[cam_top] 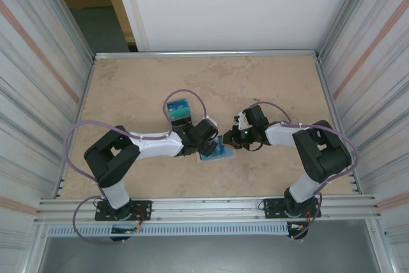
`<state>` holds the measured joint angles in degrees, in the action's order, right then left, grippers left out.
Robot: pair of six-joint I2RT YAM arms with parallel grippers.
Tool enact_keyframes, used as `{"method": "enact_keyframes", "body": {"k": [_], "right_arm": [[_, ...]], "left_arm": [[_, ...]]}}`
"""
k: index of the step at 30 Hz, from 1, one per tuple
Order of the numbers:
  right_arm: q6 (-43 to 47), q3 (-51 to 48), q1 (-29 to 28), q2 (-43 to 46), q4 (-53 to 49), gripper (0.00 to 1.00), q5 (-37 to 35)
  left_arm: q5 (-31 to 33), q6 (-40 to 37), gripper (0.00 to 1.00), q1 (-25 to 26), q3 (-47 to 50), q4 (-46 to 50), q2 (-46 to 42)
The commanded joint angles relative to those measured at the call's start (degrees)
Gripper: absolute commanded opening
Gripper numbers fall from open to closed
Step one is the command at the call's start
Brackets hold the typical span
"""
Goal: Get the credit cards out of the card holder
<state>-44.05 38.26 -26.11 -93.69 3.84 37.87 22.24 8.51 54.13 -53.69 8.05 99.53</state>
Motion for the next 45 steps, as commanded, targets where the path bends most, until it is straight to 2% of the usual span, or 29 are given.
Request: {"method": "enact_keyframes", "body": {"k": [1, 8, 15, 36, 45], "right_arm": [[-2.72, -0.89, 0.27, 0.15, 5.48, 0.14, 3.00], [-3.72, -1.17, -0.08, -1.64, 7.97, 0.13, 3.49], [-3.54, -1.08, -0.68, -2.68, 7.55, 0.07, 2.35], [7.06, -0.40, 5.07, 6.77, -11.22, 0.01, -3.76], [10.34, 0.41, 5.38, 15.19, -16.55, 0.00, -6.74]], "left_arm": [[0.26, 0.63, 0.99, 0.66, 0.35, 2.76, 0.65], [0.17, 0.68, 0.99, 0.70, 0.36, 2.76, 0.53], [0.39, 0.93, 0.99, 0.63, 0.34, 3.02, 0.31], [5.70, -1.30, 0.99, 0.63, 0.52, 5.98, -1.54], [4.16, -1.82, 0.99, 0.68, -0.50, 6.71, -6.46]]}}
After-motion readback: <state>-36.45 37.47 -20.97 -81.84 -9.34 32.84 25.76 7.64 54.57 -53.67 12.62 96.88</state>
